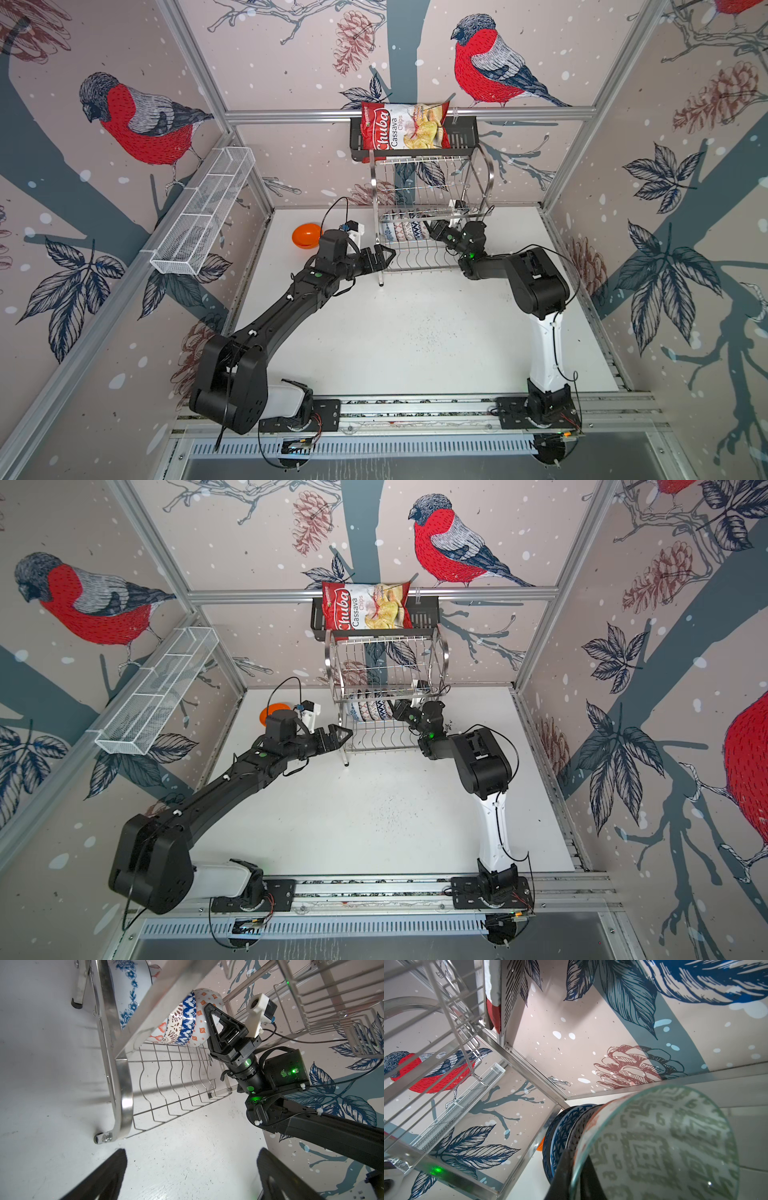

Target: Load the bowls into the dish rack

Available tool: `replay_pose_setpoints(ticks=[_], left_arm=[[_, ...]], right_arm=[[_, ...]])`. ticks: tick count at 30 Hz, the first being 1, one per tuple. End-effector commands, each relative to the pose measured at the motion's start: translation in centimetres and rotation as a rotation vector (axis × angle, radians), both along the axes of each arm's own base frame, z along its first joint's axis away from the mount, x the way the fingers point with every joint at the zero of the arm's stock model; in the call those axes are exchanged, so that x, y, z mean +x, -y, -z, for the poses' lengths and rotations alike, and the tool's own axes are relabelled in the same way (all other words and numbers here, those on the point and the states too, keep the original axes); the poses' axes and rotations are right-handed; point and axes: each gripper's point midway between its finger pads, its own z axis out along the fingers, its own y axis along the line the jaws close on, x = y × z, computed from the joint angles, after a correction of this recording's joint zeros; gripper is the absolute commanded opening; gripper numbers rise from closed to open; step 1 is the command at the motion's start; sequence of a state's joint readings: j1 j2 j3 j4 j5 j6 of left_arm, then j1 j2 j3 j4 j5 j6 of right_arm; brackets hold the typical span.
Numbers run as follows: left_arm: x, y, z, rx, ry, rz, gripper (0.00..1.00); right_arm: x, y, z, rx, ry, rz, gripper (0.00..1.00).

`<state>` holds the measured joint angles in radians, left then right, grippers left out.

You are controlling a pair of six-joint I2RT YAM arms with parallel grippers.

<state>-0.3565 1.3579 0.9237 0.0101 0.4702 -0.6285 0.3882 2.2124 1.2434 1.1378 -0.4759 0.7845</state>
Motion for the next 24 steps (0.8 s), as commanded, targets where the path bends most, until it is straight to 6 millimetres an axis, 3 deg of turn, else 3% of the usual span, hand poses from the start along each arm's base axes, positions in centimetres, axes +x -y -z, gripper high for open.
replay_pose_setpoints(ticks=[1,7,24], left_arm=[[0.3,0.1,-0.7,-0.012,0.028,0.007,0.98],[0.3,0.1,-0.6,-0.012,0.026,0.007,0.98],[0.2,0.2,-0.7,-0.016,0.027,0.010,0.98]], right_arm=[[-0.3,-0.3,0.1,0.018,0.002,-0.044,0.13],[0.2,-0.2,1.3,0.005,-0.043,-0.029,0.13],[0.1,-1.0,1.5,-0.004,-0.053,-0.069,0.14]])
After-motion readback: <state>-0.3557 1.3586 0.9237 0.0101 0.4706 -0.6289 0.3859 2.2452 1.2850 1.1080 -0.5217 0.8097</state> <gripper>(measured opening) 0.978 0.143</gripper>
